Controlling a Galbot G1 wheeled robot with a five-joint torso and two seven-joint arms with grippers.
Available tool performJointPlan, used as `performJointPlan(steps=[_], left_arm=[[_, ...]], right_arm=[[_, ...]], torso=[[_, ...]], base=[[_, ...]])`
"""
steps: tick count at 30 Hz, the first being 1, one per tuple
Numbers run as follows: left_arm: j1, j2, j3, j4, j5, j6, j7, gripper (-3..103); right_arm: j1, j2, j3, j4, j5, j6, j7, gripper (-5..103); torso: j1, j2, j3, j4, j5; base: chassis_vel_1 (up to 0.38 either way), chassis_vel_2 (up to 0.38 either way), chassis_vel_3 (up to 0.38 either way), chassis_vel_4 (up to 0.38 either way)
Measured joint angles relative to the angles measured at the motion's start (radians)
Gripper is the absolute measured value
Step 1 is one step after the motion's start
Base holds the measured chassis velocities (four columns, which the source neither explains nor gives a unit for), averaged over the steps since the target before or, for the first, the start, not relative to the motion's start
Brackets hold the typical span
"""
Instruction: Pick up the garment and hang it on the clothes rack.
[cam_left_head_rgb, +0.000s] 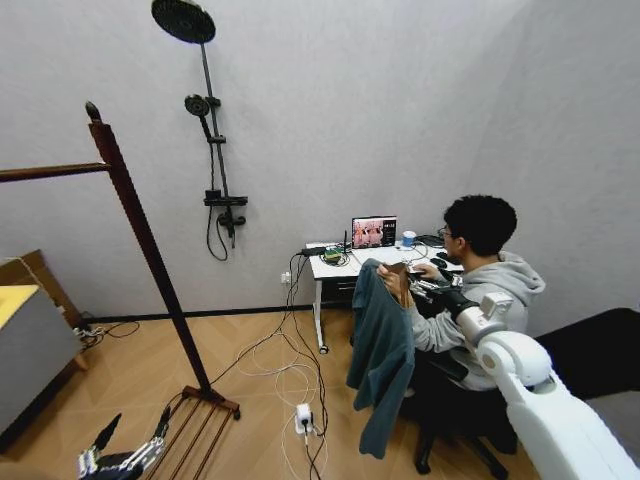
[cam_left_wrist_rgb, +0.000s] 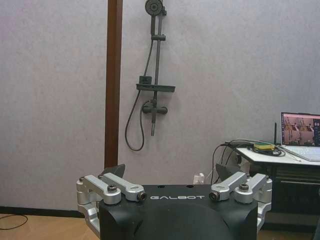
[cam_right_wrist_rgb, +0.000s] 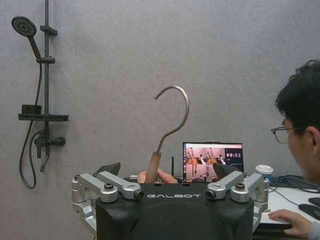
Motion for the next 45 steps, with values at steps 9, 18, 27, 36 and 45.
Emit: performJointPlan(steps=[9,18,27,36,45], left_arm=[[0.0,0.0,0.0,0.0,0.0,0.0,0.0,100],[0.0,0.0,0.0,0.0,0.0,0.0,0.0,100],[0.0,0.0,0.0,0.0,0.0,0.0,0.0,100],[0.0,0.0,0.0,0.0,0.0,0.0,0.0,100],[0.0,0.0,0.0,0.0,0.0,0.0,0.0,100]], right_arm=[[0.081,0.013,-0.076,-0.066,0.028,-0.001,0.013,83],[0.099,0.027,-0.085,-0.093,0.043,0.015,0.012,50],[0.075,0.029,-0.077,-0.08,0.042,0.016,0.012,18],[0.039,0.023,-0.053,-0.046,0.061,0.015,0.01,9],[0.014,0.011,-0.032,0.004,0.075,0.032,-0.029,9]], torso=[[0.0,0.0,0.0,0.0,-0.0002],[0.0,0.0,0.0,0.0,-0.0001],[0.0,0.0,0.0,0.0,-0.0002],[0.0,0.0,0.0,-0.0005,0.0],[0.0,0.0,0.0,0.0002,-0.0001]], base=[[0.0,0.0,0.0,0.0],[0.0,0.0,0.0,0.0],[0.0,0.0,0.0,0.0],[0.016,0.013,0.015,0.013],[0.079,0.085,0.09,0.079]])
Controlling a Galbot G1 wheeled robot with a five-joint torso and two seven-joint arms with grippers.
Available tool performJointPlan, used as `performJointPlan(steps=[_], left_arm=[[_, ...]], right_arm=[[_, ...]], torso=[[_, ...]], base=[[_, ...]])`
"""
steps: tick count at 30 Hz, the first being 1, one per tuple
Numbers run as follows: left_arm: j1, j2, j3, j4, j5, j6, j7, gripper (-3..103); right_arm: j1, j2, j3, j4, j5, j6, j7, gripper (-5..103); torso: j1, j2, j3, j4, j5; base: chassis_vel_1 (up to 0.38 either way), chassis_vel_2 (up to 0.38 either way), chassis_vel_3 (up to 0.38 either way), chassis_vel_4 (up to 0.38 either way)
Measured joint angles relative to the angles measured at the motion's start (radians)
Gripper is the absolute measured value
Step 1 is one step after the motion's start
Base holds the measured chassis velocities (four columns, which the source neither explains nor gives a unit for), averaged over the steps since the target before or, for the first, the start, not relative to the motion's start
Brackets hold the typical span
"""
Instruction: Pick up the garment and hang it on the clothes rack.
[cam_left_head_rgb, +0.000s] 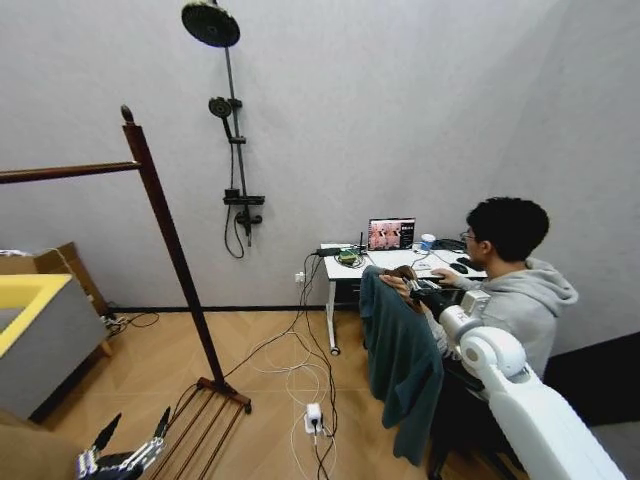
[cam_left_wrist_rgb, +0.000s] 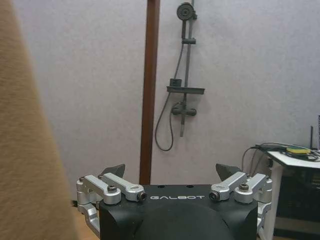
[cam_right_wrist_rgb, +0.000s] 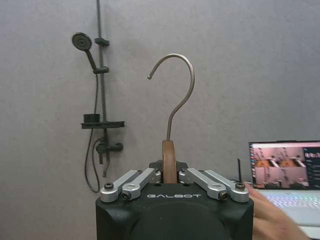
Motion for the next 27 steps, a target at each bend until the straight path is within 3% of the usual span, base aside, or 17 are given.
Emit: performJointPlan(steps=[7,27], left_arm=[[0.0,0.0,0.0,0.0,0.0,0.0,0.0,100],[0.0,0.0,0.0,0.0,0.0,0.0,0.0,100]], right_arm=[[-0.003,-0.016,0.003,0.042,-0.017,0.021,-0.026,9],[0.006,-0.03,-0.011,0.113,0.006,0.013,-0.008,9]], torso=[[0.0,0.0,0.0,-0.0003,-0.0001],[0.0,0.0,0.0,-0.0001,0.0002]], base=[[0.104,0.112,0.121,0.101],[0.13,0.128,0.126,0.127]])
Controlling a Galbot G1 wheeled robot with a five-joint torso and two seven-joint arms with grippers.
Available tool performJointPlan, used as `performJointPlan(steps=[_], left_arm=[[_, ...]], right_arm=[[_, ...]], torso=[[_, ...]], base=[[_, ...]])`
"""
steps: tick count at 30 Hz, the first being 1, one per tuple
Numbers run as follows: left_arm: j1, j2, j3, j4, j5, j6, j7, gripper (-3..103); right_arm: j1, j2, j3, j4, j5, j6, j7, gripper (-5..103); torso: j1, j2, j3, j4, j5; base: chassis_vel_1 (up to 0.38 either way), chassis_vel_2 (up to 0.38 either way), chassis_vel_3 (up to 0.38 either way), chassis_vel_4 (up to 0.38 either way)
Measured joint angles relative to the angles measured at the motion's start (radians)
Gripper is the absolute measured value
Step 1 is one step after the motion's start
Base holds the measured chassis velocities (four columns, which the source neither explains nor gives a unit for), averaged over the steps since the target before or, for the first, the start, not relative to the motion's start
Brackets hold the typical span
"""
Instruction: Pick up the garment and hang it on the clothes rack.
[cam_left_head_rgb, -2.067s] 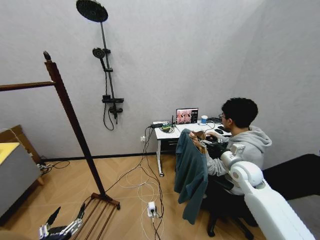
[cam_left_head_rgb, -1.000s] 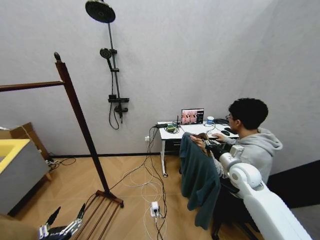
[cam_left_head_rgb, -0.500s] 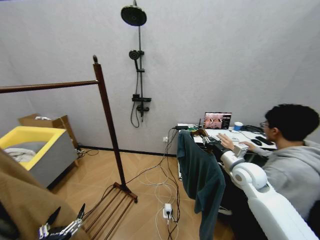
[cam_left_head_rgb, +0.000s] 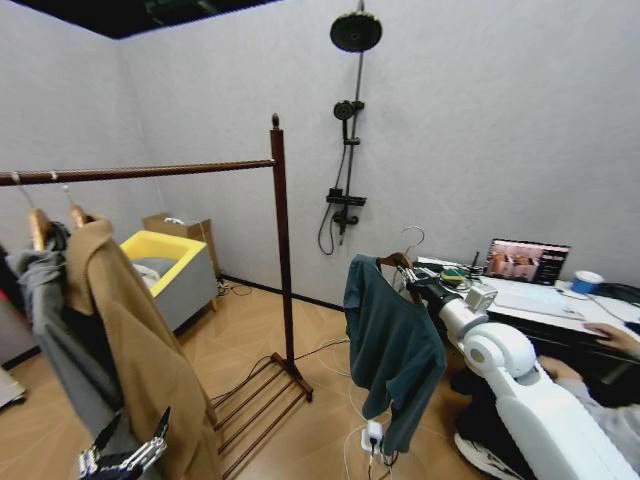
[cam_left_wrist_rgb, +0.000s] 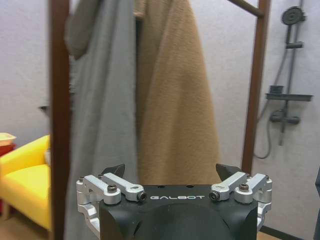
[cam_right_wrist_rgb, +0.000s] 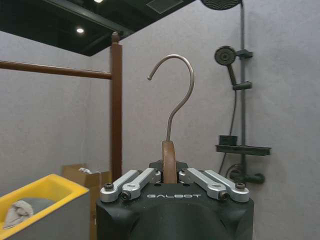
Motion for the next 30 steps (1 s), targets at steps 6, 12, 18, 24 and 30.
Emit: performJointPlan(steps=[6,12,18,24,30], left_arm=[[0.0,0.0,0.0,0.0,0.0,0.0,0.0,100],[0.0,0.0,0.0,0.0,0.0,0.0,0.0,100],[0.0,0.0,0.0,0.0,0.0,0.0,0.0,100],[0.0,0.0,0.0,0.0,0.0,0.0,0.0,100],[0.0,0.0,0.0,0.0,0.0,0.0,0.0,100]], right_arm=[[0.003,-0.013,0.001,0.04,0.011,-0.008,0.017,9],[0.006,-0.021,0.01,0.057,0.017,-0.007,0.03,9],[-0.013,-0.026,0.033,0.068,-0.033,0.006,0.001,9],[-0.022,-0.02,0.035,0.07,-0.039,0.011,-0.001,9],[-0.03,-0.013,0.034,0.077,-0.039,0.012,-0.002,9]], torso=[[0.0,0.0,0.0,0.0001,-0.0002],[0.0,0.0,0.0,-0.0001,-0.0002],[0.0,0.0,0.0,-0.0002,-0.0004],[-0.001,0.0,0.0,-0.0002,-0.0003],[0.0,0.0,0.0,-0.0002,-0.0004]], base=[[0.126,0.129,0.119,0.123],[0.125,0.117,0.129,0.125],[0.124,0.127,0.138,0.117],[0.099,0.155,0.152,0.102],[0.032,0.201,0.231,0.043]])
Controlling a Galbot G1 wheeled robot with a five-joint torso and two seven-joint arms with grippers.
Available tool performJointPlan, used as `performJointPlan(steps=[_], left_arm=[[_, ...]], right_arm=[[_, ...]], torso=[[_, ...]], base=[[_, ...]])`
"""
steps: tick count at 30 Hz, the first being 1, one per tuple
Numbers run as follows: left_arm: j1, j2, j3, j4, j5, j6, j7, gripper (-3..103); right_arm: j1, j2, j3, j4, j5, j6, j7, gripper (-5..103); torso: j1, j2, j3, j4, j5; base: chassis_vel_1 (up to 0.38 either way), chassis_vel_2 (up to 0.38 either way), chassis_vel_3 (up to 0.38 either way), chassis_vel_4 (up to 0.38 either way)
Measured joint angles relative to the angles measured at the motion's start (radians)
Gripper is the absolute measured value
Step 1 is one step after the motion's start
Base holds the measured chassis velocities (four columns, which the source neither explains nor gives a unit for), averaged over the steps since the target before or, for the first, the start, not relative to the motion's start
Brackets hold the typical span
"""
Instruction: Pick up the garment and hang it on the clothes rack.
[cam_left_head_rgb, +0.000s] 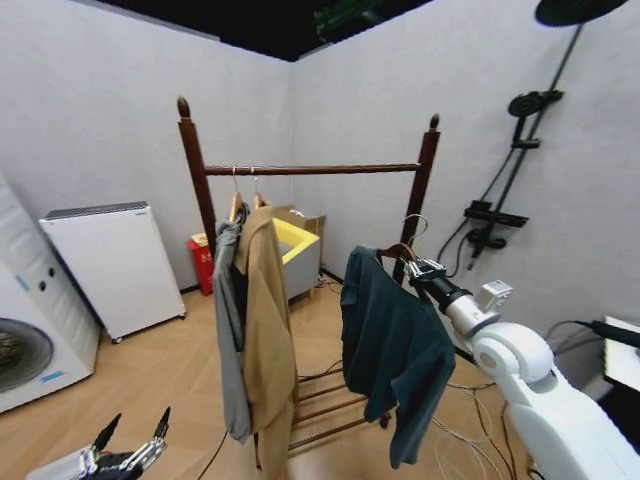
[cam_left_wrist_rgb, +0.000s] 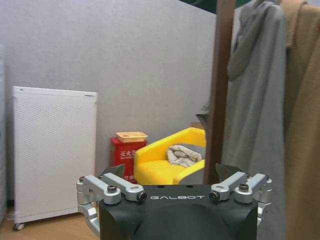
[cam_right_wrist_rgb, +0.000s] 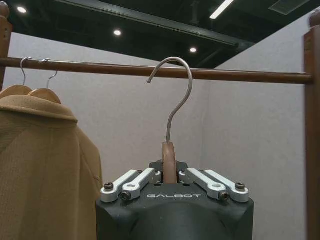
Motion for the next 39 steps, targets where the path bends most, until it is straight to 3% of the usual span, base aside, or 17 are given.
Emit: performJointPlan(steps=[9,18,25,30,39], left_arm=[[0.0,0.0,0.0,0.0,0.0,0.0,0.0,100],[0.0,0.0,0.0,0.0,0.0,0.0,0.0,100],[0.0,0.0,0.0,0.0,0.0,0.0,0.0,100],[0.0,0.0,0.0,0.0,0.0,0.0,0.0,100],[0.0,0.0,0.0,0.0,0.0,0.0,0.0,100]], right_arm=[[-0.016,0.004,0.01,0.046,0.0,-0.005,0.008,9],[0.015,-0.001,0.014,0.082,-0.003,-0.034,0.065,9],[0.21,-0.039,-0.059,0.038,0.058,-0.068,0.105,9],[0.405,-0.067,-0.176,-0.036,0.116,-0.112,0.14,9],[0.605,-0.044,-0.337,-0.121,0.178,-0.176,0.2,9]], torso=[[0.002,-0.001,0.001,0.0008,0.0001],[-0.001,0.0,0.0,-0.0004,0.0001],[0.0,0.0,0.0,0.0003,0.0001],[0.001,0.0,0.0,0.0001,0.0001],[0.001,0.0,0.0,0.0001,0.0001]], base=[[-0.024,0.235,0.245,-0.021],[0.023,-0.016,-0.041,0.021],[0.015,-0.009,-0.014,0.004],[0.0,0.0,0.0,0.0],[0.0,0.0,0.0,0.0]])
